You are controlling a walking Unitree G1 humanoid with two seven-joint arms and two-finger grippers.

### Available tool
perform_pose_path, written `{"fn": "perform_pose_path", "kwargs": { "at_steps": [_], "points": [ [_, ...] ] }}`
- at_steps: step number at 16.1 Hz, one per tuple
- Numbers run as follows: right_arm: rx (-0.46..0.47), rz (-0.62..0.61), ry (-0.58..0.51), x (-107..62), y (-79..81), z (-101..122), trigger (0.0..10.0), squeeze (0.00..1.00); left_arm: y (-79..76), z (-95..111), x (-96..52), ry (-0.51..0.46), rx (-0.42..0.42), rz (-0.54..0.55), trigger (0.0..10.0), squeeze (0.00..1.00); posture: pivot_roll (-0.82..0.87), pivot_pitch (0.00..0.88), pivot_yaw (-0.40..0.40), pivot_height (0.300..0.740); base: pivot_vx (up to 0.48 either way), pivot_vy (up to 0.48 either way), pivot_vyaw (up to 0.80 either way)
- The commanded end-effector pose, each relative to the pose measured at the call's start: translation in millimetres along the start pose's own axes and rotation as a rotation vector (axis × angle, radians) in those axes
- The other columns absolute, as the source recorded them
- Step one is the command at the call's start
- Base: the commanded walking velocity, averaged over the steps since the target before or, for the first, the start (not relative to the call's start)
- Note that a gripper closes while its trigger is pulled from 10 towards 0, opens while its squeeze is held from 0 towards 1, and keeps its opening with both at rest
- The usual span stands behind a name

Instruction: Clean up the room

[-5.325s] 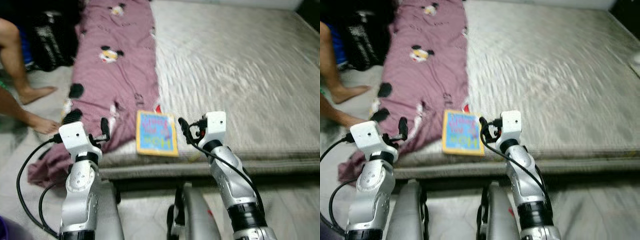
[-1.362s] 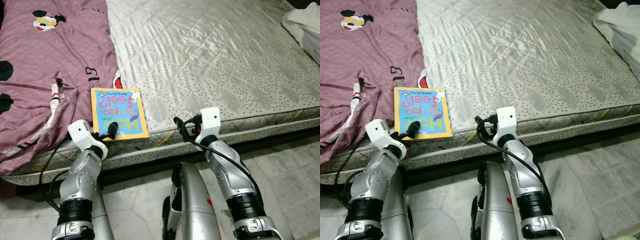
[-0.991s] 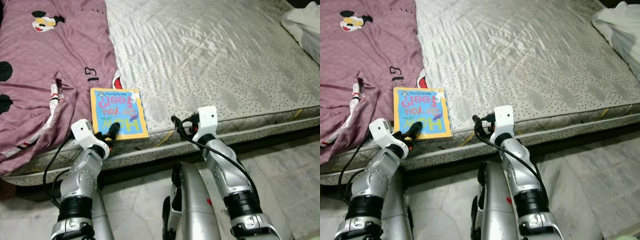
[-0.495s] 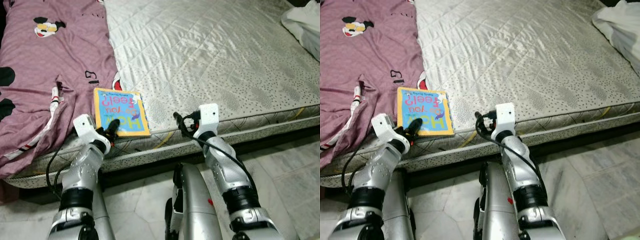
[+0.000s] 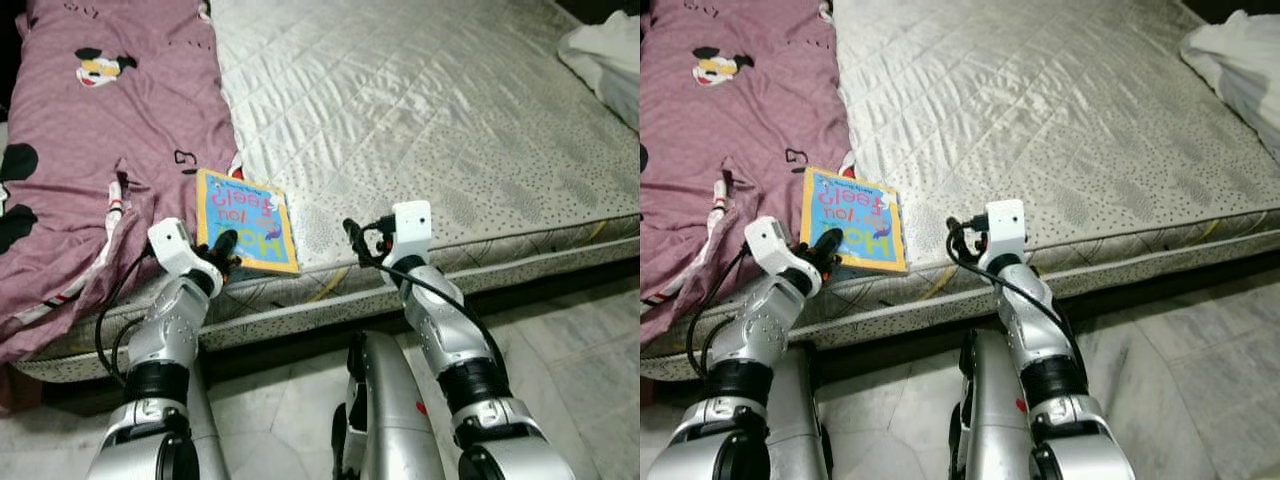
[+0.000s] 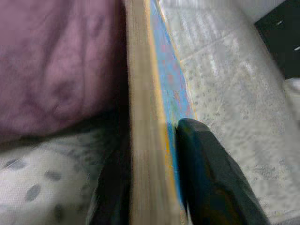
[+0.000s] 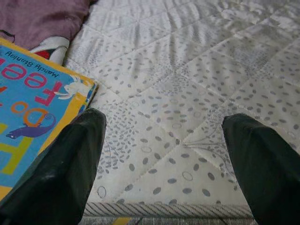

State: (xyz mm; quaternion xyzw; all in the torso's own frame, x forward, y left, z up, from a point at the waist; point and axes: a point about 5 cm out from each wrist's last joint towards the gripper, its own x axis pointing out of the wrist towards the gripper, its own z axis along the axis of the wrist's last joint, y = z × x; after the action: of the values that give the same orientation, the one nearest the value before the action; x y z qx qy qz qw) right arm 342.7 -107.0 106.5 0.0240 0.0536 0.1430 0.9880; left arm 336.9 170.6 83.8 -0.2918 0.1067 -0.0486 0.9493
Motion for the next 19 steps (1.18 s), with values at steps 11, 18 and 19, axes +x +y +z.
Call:
{"fn": "perform_pose_path", "kwargs": {
  "at_steps": [11,18,19],
  "points": [
    [0.002,-0.027,-0.022,8.0,-4.9,3,10.0,0.0,-5.8,17,1.9,-0.082,0.045,-0.009,0.0,0.0,0.03,0.039,-0.096,0.521,0.0,0.0,0.0],
    [0.086,-0.023,-0.144,16.8,-0.9,23,10.0,0.0,-3.9,24,-25.8,-0.19,0.342,0.136,10.0,0.0,0.06,0.0,-0.065,0.539,0.0,0.0,0.0],
    [0.092,-0.021,-0.151,18.1,0.5,25,10.0,0.0,-3.2,26,-28.8,-0.21,0.368,0.174,10.0,0.0,0.07,0.0,-0.065,0.549,0.0,0.0,0.0]
  ]
}}
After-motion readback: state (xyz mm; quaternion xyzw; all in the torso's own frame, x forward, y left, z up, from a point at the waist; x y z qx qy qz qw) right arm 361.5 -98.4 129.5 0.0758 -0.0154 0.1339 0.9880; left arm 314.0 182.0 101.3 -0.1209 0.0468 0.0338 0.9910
